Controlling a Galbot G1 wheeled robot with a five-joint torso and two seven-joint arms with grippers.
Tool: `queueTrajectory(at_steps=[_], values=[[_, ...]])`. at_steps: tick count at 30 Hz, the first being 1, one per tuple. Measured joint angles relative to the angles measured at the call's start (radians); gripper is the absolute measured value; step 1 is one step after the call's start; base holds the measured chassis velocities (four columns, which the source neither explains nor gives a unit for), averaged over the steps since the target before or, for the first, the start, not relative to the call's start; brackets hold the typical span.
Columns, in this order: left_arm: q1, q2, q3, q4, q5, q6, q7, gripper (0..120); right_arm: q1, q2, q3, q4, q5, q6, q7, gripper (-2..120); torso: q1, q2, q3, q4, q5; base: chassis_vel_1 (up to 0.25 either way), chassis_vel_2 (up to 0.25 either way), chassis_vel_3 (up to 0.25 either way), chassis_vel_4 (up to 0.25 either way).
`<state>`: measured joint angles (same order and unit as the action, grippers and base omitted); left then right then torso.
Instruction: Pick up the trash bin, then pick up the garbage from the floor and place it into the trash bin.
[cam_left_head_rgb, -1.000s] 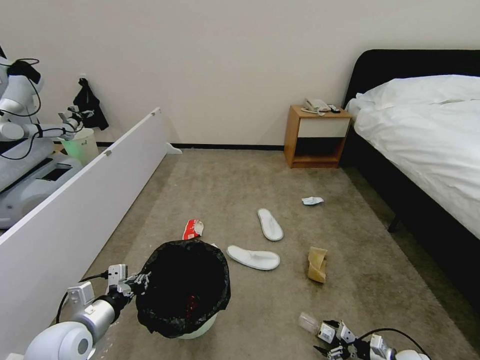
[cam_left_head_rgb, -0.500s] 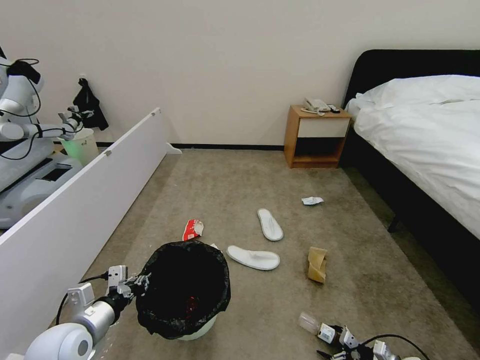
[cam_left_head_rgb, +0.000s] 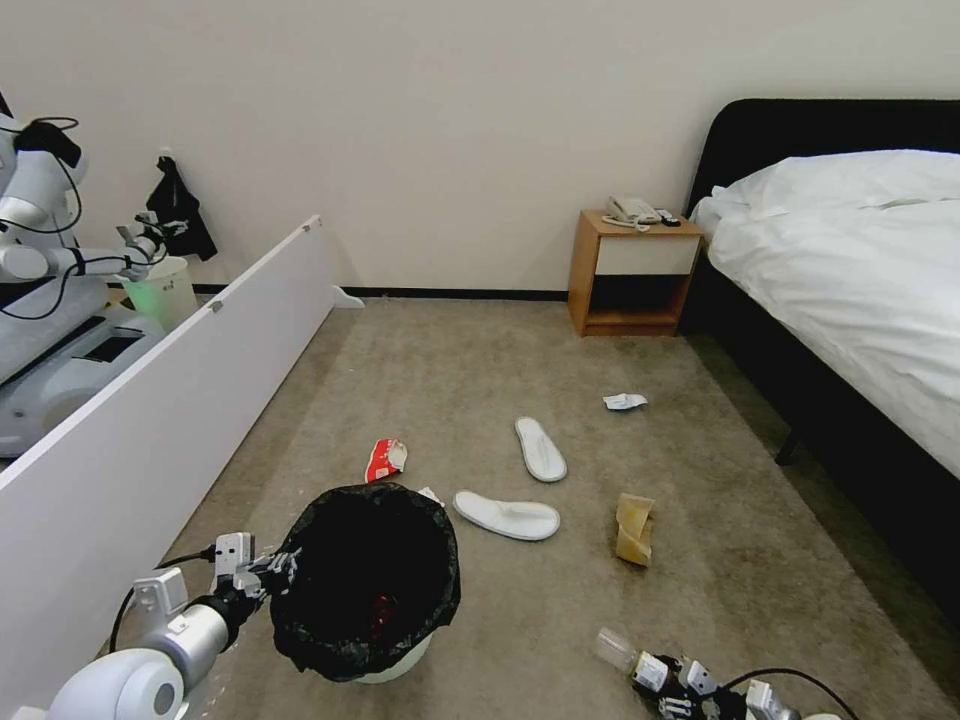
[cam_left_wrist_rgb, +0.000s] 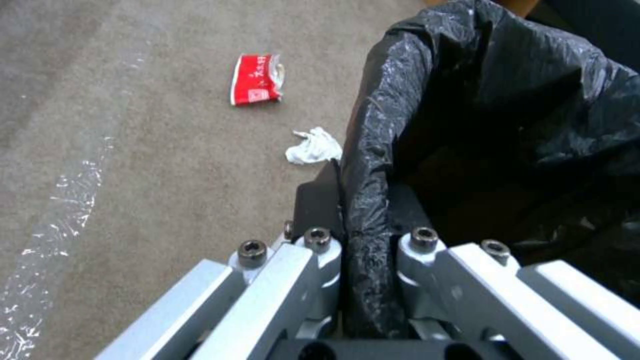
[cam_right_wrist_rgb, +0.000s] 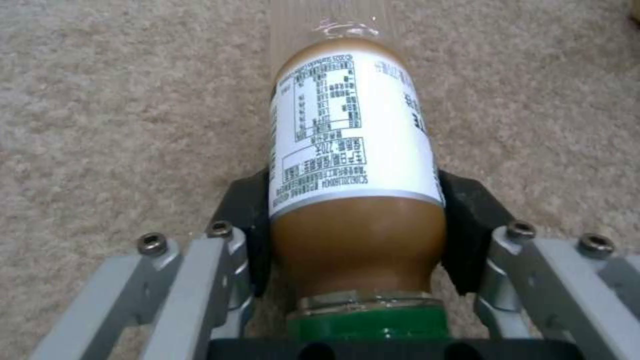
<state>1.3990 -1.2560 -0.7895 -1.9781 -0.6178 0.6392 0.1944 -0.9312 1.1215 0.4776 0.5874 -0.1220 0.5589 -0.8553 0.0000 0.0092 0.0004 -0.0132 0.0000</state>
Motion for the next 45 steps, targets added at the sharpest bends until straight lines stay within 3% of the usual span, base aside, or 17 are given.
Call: queueTrajectory(at_steps=[17, 23, 31, 33, 35, 39, 41, 45], values=[[-0.003, -0.002, 0.0, 0.004, 0.005, -0.005, 0.004, 4, 0.006, 0.007, -0.002, 0.003, 0.005, 0.005, -0.003, 45, 0.0, 0.0, 0.0, 0.0, 0.0, 0.0, 0.0, 0.0, 0.0], [-0.006, -0.002, 0.006, 0.004, 0.005, -0.005, 0.002, 4, -0.005, -0.011, 0.018, 0.077, 0.05, 0.015, -0.011, 45, 0.0, 0.0, 0.0, -0.0002, -0.0002, 0.0, 0.0, 0.0, 0.0], [-0.005, -0.002, 0.019, -0.001, -0.001, -0.001, -0.012, 4, -0.022, -0.057, 0.026, 0.338, 0.155, 0.016, -0.025, 45, 0.0, 0.0, 0.0, 0.0002, -0.0001, 0.0, 0.0, 0.0, 0.0], [-0.005, -0.002, 0.019, -0.001, -0.001, -0.001, -0.012, 4, -0.022, -0.057, 0.026, 0.338, 0.155, 0.016, -0.025, 45, 0.0, 0.0, 0.0, 0.0002, -0.0001, 0.0, 0.0, 0.0, 0.0], [0.001, -0.001, 0.019, -0.003, -0.007, 0.0, -0.019, 4, -0.034, -0.095, 0.015, 0.501, 0.22, -0.006, -0.023, 45, 0.0, 0.0, 0.0, 0.0, -0.0001, 0.0, 0.0, 0.0, 0.0], [0.004, -0.001, 0.019, -0.004, -0.013, 0.001, -0.023, 4, -0.041, -0.12, 0.005, 0.608, 0.267, -0.027, -0.012, 45, 0.0, 0.0, 0.0, 0.0, -0.0001, 0.0, 0.0, 0.0, 0.0], [0.007, -0.001, 0.026, -0.007, -0.02, 0.003, -0.03, 4, -0.051, -0.158, -0.034, 0.802, 0.356, -0.062, 0.009, 45, 0.0, 0.0, 0.0, 0.0, -0.0002, 0.0, 0.0, 0.0, 0.0], [0.007, -0.001, 0.034, -0.007, -0.02, 0.003, -0.033, 4, -0.057, -0.176, -0.089, 0.919, 0.407, -0.081, 0.036, 45, 0.0, 0.0, 0.0, 0.0, -0.0001, 0.0, 0.0, 0.0, 0.0]])
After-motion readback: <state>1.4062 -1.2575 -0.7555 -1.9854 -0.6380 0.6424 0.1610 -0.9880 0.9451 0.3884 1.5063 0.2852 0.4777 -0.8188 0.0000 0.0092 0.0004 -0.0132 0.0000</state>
